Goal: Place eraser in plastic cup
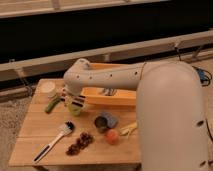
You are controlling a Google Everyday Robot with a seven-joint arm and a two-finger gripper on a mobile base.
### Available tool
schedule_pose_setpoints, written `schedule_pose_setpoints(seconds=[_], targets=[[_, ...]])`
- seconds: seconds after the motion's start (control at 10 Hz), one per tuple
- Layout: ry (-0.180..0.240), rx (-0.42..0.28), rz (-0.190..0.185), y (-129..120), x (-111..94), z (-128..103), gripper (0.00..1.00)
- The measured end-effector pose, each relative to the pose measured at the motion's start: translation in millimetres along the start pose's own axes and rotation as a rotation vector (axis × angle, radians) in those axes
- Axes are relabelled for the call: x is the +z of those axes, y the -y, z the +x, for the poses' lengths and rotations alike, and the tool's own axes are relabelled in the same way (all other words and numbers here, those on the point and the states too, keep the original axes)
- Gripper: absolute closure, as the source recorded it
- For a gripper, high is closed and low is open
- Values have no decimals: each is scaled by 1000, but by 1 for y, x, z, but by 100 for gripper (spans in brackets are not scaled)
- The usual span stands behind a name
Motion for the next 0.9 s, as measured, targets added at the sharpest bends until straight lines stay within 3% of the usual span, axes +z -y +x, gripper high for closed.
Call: schedule_pose_setpoints(seconds=[0.4,0.7,0.9], targets=[[-77,-14,-40,-7,16,10,58],[-107,-14,-46,-9,22,15,28],[-111,-10,-45,-8,22,15,20]])
